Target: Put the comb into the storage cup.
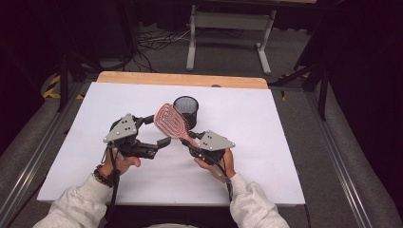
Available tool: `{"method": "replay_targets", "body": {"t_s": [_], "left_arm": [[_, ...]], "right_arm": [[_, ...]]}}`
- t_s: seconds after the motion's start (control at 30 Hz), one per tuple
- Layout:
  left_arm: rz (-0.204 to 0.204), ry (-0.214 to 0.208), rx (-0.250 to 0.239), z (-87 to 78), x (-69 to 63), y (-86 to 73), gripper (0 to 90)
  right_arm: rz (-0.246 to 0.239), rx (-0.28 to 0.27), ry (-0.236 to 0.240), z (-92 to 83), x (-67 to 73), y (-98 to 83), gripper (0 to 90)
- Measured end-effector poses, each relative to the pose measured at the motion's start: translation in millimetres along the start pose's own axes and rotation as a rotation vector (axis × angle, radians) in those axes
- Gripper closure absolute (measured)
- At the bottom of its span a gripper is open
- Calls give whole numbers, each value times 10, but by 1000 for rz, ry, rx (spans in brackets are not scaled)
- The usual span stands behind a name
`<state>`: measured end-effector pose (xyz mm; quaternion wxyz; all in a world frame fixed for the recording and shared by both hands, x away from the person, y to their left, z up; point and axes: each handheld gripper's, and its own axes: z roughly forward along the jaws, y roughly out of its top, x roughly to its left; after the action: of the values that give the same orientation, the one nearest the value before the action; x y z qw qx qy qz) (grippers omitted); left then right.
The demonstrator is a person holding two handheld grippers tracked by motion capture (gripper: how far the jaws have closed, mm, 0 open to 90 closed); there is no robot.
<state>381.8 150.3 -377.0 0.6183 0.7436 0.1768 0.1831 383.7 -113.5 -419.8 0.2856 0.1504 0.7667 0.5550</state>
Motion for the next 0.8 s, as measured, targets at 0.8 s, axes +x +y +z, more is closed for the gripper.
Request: {"method": "replay_targets", "body": {"t_s": [0.8], "left_arm": [[-98,179,-71,117,-58,57,390]], "right_arm": [[-10,17,-75,77,123,-51,707]]}}
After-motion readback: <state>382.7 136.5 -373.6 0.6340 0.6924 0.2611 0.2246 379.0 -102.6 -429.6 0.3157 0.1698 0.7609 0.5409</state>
